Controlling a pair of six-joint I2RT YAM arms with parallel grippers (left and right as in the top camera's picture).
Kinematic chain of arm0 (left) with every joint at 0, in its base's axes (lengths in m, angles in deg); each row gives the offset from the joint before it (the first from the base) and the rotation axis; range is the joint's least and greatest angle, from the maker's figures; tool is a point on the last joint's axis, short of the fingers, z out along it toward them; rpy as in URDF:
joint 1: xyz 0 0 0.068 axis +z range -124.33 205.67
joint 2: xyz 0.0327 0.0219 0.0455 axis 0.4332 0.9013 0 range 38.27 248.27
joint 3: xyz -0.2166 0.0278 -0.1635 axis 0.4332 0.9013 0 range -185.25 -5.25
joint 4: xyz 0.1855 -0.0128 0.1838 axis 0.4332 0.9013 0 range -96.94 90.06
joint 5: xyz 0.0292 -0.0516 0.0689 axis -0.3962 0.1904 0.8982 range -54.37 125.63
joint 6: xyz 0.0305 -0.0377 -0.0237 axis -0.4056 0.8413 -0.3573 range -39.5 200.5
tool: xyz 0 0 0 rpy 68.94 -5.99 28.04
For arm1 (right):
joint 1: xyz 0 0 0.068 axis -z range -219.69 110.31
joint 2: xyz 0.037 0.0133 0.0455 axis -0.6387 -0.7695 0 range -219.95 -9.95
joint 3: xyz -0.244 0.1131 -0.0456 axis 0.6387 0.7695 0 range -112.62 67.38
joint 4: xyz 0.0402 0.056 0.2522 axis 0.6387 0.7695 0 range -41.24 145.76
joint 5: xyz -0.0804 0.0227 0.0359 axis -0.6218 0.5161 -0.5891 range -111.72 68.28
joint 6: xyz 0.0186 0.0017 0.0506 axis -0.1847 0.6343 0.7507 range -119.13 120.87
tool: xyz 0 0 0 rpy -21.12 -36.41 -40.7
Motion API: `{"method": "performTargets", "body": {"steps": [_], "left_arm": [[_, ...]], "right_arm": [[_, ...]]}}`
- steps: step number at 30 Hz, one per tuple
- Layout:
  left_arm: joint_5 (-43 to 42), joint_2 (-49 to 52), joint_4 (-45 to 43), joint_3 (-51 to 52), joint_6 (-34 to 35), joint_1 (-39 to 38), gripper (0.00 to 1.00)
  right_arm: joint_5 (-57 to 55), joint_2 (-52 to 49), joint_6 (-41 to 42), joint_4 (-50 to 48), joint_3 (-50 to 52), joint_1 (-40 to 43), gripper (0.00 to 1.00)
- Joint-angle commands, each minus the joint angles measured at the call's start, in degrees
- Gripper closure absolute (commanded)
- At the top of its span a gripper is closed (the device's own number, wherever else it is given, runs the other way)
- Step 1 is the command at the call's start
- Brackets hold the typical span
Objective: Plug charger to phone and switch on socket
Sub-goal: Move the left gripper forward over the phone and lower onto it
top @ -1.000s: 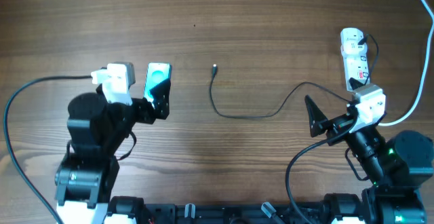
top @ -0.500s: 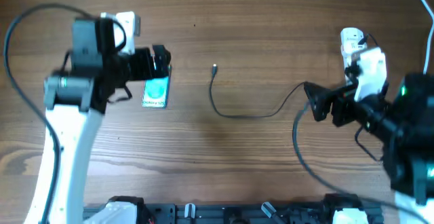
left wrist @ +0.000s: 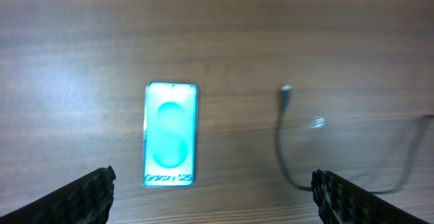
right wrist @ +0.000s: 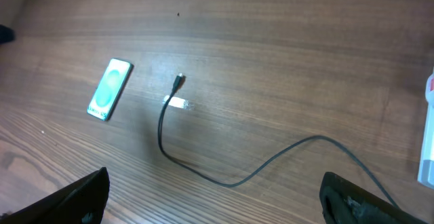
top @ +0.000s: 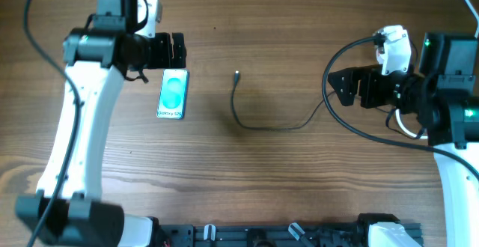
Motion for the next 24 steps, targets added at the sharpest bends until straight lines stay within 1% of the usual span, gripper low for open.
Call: {"method": "performTargets", "body": {"steps": [1,3,5,9,10,11,13,15,18,22,24], "left_arm": [[6.0,7.7,1.9,-0.7,0.5,0.2,0.01],[6.8,12.0,2.6,-0.7,0.7,0.2,0.02],[6.8,15.4,2.5,-0.7,0.7,0.2,0.05],[7.5,19.9,2.3,-0.7,0.7,0.2,0.05],[7.9,21.1,1.8,-0.6,0.7,0.2,0.05],[7.9,22.3,1.3,-0.6,0.6,0.2,0.04],[8.7,24.0,0.8,-0.5,0.6,0.3,0.04],[9.2,25.3,0.0,-0.3,0.6,0.2,0.05],[9.1,25.4,-3.9,1.7,0.6,0.2,0.04],[9.0,25.6,-8.4,6.4,0.6,0.2,0.06],[7.5,25.6,-9.9,8.4,-0.2,0.2,0.06]], "right_arm": [[1.1,-1.2,1.1,0.7,-1.3,-0.2,0.00],[1.1,-1.6,1.1,1.3,-1.3,-0.2,0.00],[0.9,-1.9,1.0,1.7,-1.3,-0.2,0.00],[0.9,-2.3,1.1,1.8,-1.3,-0.2,0.00],[0.9,-2.3,1.1,1.9,-1.3,-0.2,0.01],[0.9,-2.4,1.3,1.9,-1.3,-0.2,0.06],[0.9,-2.4,1.3,2.1,-1.1,-0.2,0.07],[0.9,-2.4,1.3,2.7,-0.9,-0.2,0.08],[0.9,-2.4,1.2,3.2,-0.9,-0.2,0.07],[0.9,-2.5,1.2,3.4,-0.9,-0.2,0.07],[0.9,-2.5,1.1,3.5,-0.9,-0.2,0.08]]}}
